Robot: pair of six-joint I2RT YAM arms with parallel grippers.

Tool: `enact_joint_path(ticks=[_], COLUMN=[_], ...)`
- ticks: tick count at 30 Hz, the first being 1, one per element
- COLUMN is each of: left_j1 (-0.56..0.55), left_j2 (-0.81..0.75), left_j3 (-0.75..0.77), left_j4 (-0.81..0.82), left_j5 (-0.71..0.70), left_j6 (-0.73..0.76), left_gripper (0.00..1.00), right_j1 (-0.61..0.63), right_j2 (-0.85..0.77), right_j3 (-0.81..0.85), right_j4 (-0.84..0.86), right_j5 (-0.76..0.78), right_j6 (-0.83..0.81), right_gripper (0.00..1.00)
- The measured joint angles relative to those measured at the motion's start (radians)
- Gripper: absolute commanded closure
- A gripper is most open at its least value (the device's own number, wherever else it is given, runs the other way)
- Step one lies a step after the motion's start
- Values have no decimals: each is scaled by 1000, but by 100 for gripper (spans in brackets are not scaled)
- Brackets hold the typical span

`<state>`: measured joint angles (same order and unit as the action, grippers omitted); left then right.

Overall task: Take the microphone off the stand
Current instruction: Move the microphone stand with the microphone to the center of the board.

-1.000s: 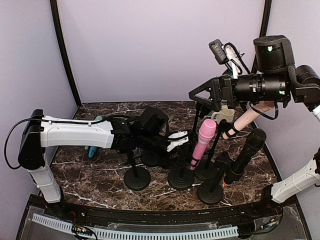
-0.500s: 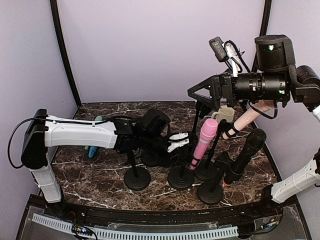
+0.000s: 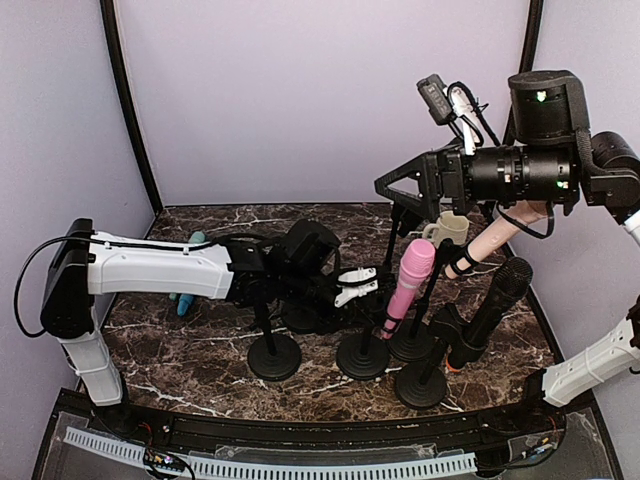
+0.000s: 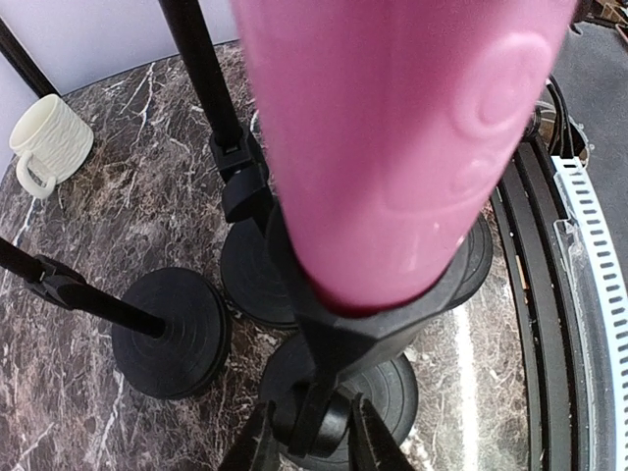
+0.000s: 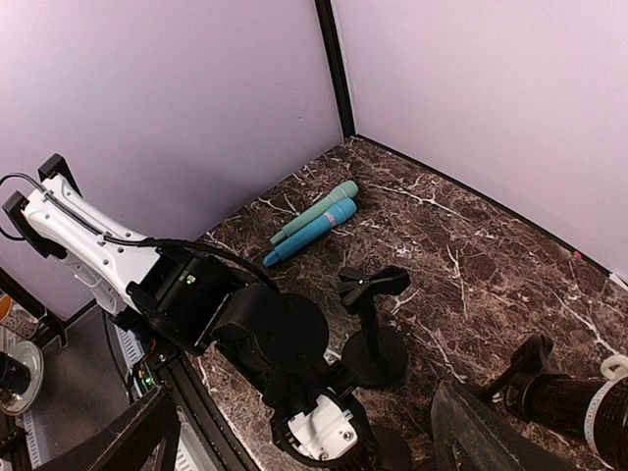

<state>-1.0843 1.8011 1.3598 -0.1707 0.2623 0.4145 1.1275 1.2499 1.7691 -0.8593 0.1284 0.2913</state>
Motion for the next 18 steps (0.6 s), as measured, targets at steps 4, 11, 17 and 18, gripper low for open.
enact_joint_path(ticks=[4,11,17,18], left_j1=[0,-1,2,4], left_j2=[-24,-82,-153,-162], left_j3=[-28,-92,-165,-173], left_j4=[10,21,26,26], left_j5=[-13,-79,-157,-165], left_j6=[-6,-38,-94,-105], left_gripper=[85,93,95,95], right_j1=[0,1,2,2], right_j2=[0,2,21,26], right_j3=[-1,-1,0,0], right_j4=[0,-2,-19,-24], right_j5=[3,34,71,79], right_j6=[-2,-2,-2,-2], right_gripper=[10,11,11,11])
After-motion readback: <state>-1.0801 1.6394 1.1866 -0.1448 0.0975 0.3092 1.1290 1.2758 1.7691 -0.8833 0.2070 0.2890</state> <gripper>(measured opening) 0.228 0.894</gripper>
